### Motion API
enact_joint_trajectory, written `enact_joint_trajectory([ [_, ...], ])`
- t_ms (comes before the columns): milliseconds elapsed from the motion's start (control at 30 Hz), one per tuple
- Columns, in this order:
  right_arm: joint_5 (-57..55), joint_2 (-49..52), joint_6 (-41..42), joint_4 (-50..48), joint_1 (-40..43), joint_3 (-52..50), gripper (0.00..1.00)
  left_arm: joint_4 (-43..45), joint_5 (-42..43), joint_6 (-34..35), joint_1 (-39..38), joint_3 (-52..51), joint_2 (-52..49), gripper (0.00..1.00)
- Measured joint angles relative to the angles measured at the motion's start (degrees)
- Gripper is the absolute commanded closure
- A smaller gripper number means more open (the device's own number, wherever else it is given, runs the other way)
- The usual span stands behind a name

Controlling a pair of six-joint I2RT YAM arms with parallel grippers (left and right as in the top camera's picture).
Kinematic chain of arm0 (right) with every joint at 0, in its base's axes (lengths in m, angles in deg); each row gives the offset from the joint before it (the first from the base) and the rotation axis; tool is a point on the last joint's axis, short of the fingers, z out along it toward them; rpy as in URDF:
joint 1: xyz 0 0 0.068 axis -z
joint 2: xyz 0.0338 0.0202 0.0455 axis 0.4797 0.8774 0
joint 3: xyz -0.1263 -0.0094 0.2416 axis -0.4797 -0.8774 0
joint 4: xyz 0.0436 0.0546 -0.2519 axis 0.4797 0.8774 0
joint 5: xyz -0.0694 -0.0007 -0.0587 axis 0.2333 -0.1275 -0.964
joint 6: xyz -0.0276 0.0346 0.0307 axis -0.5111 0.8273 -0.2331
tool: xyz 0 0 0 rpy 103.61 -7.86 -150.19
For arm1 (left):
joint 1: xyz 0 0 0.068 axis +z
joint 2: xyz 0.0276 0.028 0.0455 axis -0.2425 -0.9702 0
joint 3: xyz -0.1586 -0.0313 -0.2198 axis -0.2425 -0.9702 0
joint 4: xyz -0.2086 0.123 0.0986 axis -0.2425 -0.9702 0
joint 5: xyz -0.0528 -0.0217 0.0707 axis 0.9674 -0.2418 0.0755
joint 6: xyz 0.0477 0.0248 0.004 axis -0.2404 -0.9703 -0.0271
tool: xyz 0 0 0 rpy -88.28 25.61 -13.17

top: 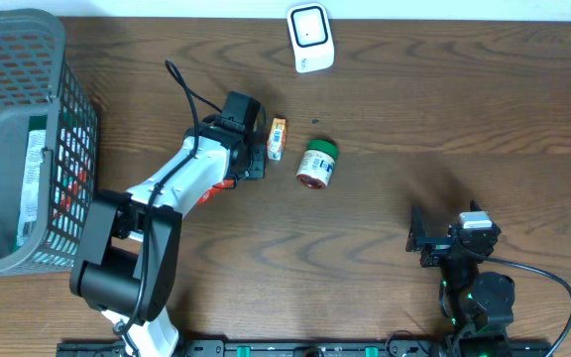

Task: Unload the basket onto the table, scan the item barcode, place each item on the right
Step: 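Lower the red bag onto the table left of the orange box, release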

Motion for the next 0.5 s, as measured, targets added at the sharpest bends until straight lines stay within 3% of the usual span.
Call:
enact_joint_trajectory([
  [233,0.0,0.0,0.0,0.0,0.0,0.0,0.01,0.63,-0.61,-0.63,2.27,1.18,4.74,0.75],
  [500,0.0,0.02,0.0,0.0,0.0,0.0,0.01,2.29,-7.85,-0.83,10.93,4.28,11.08,0.75],
])
